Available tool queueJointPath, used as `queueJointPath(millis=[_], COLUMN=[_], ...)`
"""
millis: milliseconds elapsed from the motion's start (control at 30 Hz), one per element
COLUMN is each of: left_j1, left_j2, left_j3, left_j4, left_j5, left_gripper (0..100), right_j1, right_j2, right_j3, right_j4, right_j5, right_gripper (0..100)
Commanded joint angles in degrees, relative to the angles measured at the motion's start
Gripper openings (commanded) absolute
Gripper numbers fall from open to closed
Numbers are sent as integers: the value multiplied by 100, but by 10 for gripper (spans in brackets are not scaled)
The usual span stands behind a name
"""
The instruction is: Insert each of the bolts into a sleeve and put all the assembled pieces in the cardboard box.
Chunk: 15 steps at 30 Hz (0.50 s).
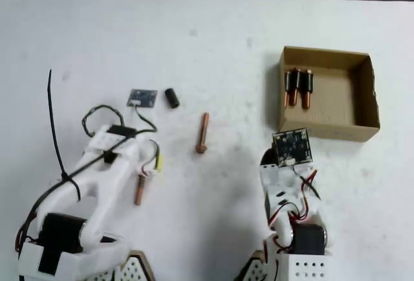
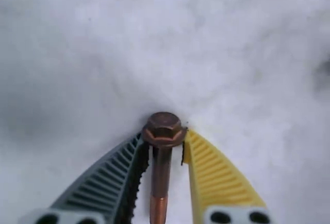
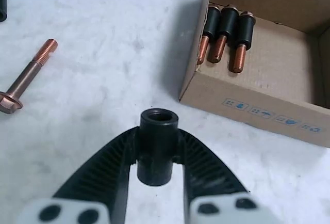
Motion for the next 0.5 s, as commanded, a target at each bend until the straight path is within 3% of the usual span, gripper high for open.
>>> queueJointPath(millis=[0,167,467], left_j1=[145,154,119], left_j2=[-101,-101,-110], left_j3=[9,9,-9], left_j4=[-229,-264,-264], left_j5=[9,9,-26], left_gripper=[142,24,46], right_j1=[13,13,13], right_j2=[-48,-48,-48], right_j3=[-26,-26,79], right_j4=[-119,-119,-180], right_j5=[0,0,0], right_gripper=[18,18,17])
